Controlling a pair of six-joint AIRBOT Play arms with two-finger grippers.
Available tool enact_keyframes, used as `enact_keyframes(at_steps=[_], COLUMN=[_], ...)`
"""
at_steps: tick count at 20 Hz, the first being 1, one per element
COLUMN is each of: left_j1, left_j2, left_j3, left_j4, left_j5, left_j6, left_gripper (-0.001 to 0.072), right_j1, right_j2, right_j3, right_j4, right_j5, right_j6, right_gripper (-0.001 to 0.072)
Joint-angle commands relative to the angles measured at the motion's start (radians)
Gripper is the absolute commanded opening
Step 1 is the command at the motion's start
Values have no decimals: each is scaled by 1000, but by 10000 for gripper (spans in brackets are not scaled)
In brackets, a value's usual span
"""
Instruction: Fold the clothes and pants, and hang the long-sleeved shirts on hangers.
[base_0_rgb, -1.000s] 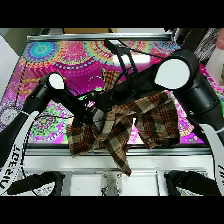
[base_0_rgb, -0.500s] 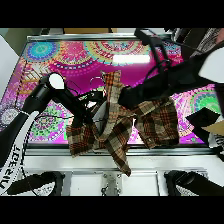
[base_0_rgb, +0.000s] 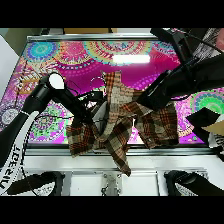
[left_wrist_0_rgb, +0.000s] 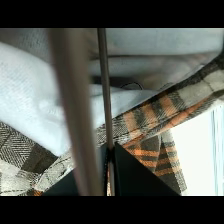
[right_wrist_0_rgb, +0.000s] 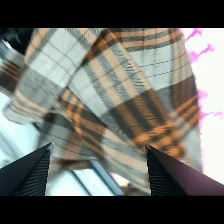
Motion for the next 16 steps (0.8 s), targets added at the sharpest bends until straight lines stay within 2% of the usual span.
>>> enact_keyframes(at_steps=[1, 5, 9, 11, 16], left_j1=[1, 1, 1, 1, 1], left_j2=[0, 0, 0, 0, 0], left_j3=[1, 1, 1, 1, 1], left_j4=[0, 0, 0, 0, 0], left_j5=[0, 0, 0, 0, 1], left_j6=[0, 0, 0, 0, 0], left_gripper=[23, 23, 23, 23, 24], right_j1=[-149, -527, -792, -837, -763], right_j2=[21, 79, 77, 55, -47], right_j3=[-28, -245, -531, -624, -657], right_j4=[135, 554, 809, 874, 878], right_j5=[16, 44, 92, 92, 93], right_j6=[-262, -552, -855, -979, -1072], right_gripper=[627, 627, 627, 627, 627])
